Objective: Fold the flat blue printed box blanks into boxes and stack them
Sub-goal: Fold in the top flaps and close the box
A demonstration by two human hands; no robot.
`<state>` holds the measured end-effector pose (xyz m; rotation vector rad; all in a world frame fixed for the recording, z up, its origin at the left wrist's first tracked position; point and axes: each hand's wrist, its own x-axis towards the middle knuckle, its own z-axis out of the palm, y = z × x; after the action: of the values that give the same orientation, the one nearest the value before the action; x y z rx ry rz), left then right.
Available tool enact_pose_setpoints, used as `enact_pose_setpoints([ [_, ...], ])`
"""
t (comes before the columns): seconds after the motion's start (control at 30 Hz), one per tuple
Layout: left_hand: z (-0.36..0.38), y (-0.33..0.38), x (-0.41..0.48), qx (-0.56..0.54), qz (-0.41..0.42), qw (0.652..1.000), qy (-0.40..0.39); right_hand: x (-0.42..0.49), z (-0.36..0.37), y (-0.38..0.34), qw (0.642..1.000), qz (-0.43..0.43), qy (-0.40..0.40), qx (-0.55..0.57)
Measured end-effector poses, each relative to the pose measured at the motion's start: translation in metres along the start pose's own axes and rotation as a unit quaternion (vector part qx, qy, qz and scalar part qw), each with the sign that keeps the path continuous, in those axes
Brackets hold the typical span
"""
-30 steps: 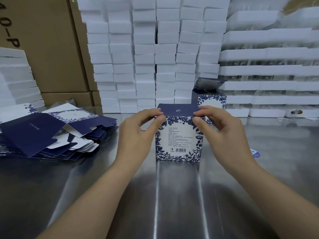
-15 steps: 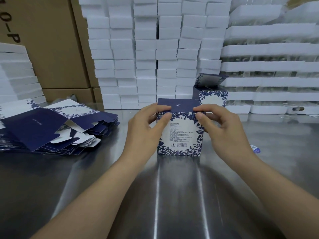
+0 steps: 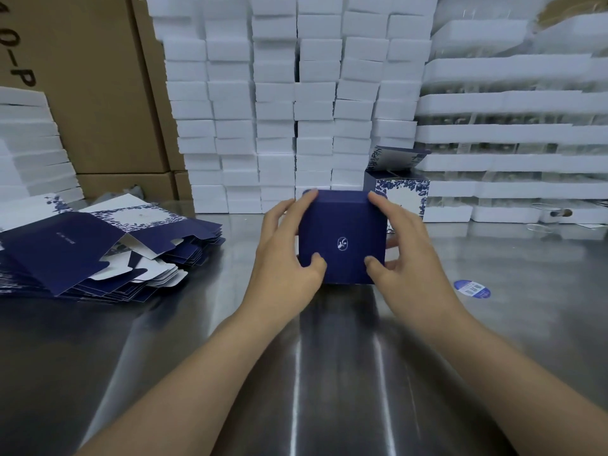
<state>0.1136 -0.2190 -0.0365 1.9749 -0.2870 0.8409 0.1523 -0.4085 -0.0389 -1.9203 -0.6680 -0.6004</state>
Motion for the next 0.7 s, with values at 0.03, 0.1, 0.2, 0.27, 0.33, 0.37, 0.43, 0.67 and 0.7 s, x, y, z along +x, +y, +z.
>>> enact_pose_setpoints([
  [0.03,0.0008,-0.0016,-0.0006,0.014,0.002,1.0,0.004,-0.0004,0.0003,0.0026,1.0,0.003,-0.001,-0.016],
  [0.1,0.0017,-0.0033,-0.0012,0.028,-0.001,1.0,0.013,-0.0006,0.0001,0.0056,0.999,0.007,0.006,-0.033],
  [0.2,0.003,-0.0055,-0.0009,0.043,-0.008,0.999,0.015,-0.0008,-0.0002,0.0055,0.999,0.011,0.015,-0.044],
  [0.27,0.0032,-0.0055,-0.0005,0.071,0.009,0.997,0.016,-0.0008,0.0003,0.0047,0.999,0.009,0.019,-0.044],
  [0.33,0.0024,-0.0035,-0.0003,0.107,0.036,0.994,0.01,-0.0006,0.0009,0.0042,0.999,0.007,0.02,-0.043],
  [0.37,0.0021,-0.0026,-0.0004,0.114,0.046,0.992,0.002,-0.0004,0.001,0.0039,0.999,0.006,0.019,-0.041],
  [0.43,0.0028,-0.0016,-0.0014,0.115,0.055,0.992,-0.013,-0.0006,0.0009,0.0032,0.999,0.006,0.02,-0.032],
  [0.67,0.0078,-0.0043,0.0017,0.059,0.061,0.996,0.027,0.0003,0.0031,-0.0012,1.0,-0.025,-0.001,0.006],
  [0.7,0.0084,-0.0055,0.0017,0.051,0.055,0.997,0.022,0.0007,0.0036,-0.0005,1.0,-0.031,-0.002,-0.004],
])
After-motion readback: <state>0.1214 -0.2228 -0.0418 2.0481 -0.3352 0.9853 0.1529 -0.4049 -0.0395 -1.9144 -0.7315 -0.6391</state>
